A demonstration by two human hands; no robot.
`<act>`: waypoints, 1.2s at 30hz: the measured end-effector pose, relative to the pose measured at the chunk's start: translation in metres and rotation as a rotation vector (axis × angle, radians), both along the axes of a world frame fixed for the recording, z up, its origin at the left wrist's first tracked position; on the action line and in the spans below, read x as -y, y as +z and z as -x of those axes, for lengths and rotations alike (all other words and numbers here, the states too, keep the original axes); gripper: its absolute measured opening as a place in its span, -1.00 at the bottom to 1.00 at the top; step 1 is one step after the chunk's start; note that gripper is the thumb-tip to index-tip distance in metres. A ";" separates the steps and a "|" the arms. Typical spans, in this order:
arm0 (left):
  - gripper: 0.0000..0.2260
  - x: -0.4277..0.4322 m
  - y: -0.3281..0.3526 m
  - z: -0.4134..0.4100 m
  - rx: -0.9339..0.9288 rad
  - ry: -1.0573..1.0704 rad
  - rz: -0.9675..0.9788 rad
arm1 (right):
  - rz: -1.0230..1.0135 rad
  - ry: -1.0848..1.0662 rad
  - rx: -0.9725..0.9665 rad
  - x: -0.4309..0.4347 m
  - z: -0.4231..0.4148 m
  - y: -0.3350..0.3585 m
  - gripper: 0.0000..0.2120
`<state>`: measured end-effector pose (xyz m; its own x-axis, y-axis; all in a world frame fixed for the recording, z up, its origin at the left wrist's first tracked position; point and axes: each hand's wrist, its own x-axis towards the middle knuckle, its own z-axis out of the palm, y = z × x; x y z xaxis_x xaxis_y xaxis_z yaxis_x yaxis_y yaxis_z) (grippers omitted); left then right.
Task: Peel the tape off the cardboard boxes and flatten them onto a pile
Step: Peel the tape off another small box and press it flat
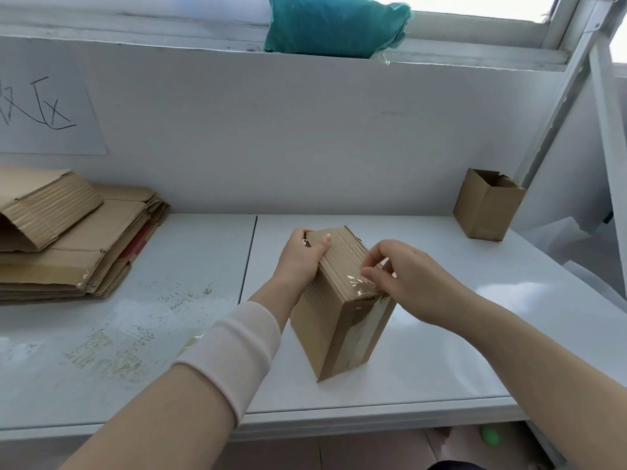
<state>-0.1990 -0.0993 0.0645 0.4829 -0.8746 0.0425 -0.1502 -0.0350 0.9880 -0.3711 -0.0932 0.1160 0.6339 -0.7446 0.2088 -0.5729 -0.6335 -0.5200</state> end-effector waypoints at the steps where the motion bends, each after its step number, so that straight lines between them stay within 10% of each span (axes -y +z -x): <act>1: -0.75 0.000 0.000 0.000 0.003 0.002 -0.005 | 0.014 -0.010 0.005 0.001 -0.002 0.000 -0.91; 24: -0.72 -0.005 0.000 -0.003 0.052 0.021 -0.039 | 0.022 -0.095 -0.209 0.004 -0.002 0.005 -0.88; 31: -0.69 -0.007 0.002 -0.004 0.086 0.024 -0.042 | 0.344 0.016 0.168 -0.012 0.006 -0.032 -0.86; 36: -0.68 -0.007 0.002 -0.002 0.112 0.030 -0.047 | 0.212 0.029 0.256 -0.012 0.006 -0.030 -0.81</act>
